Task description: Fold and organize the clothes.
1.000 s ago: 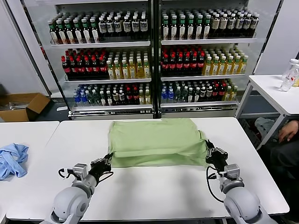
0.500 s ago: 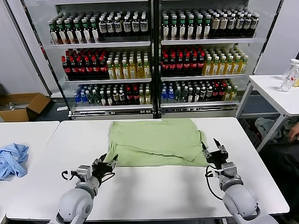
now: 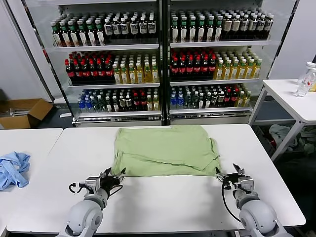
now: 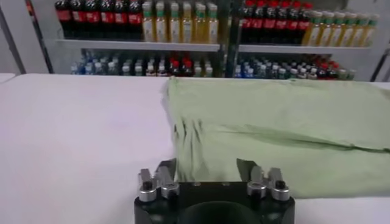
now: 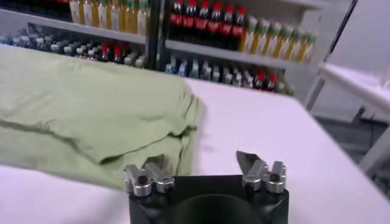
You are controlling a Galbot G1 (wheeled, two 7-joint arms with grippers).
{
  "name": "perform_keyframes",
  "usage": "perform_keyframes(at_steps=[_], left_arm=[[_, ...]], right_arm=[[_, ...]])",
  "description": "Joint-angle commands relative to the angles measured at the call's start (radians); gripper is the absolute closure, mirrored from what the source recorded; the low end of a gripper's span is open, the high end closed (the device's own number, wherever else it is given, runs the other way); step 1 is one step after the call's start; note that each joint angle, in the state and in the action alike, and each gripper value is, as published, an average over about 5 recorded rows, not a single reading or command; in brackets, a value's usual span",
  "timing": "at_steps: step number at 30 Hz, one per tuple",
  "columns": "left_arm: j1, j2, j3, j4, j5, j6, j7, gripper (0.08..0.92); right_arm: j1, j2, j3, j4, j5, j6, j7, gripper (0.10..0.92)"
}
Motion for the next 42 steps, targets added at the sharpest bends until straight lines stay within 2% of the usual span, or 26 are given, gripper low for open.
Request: perform_keyframes(at_steps=[1, 11, 15, 18, 26, 32, 36, 42], left_arm=[[-0.027, -0.008, 0.0, 0.053, -0.054, 0.01, -0.006, 0.493], [0.019, 0.011, -0.026, 0.006, -0.147, 0.021, 0.016, 0.779], [0.119, 0.022, -0.053, -0.102, -0.151, 0.015, 0.015, 0.878], [0.232, 0.025, -0.076, -0.213, -0.139, 0.01, 0.015, 0.911], [0.486, -0.017, -0.145, -0.451, -0.057, 0.01, -0.003, 0.915], [0.657, -0.031, -0.171, -0.553, 0.03, 0.017, -0.011, 0.915], [0.667, -0.015, -0.181, -0.59, 0.062, 0.024, -0.003, 0.909], [0.519, 0.069, -0.253, -0.586, -0.009, 0.0, -0.002, 0.774]], right_arm=[[0.064, 0.011, -0.055, -0.063, 0.092, -0.04, -0.021, 0.485], [-0.009, -0.022, -0.027, -0.002, 0.112, -0.012, -0.045, 0.771], [-0.124, -0.061, 0.013, 0.101, 0.089, 0.014, -0.06, 0.883], [-0.249, -0.084, 0.063, 0.197, 0.067, 0.032, -0.064, 0.916], [-0.564, -0.091, 0.228, 0.401, -0.031, 0.075, -0.079, 0.917], [-0.641, -0.066, 0.271, 0.463, -0.124, 0.051, -0.113, 0.914], [-0.594, -0.067, 0.292, 0.502, -0.129, 0.06, -0.092, 0.842], [-0.361, -0.106, 0.272, 0.46, -0.007, 0.066, -0.032, 0.687]])
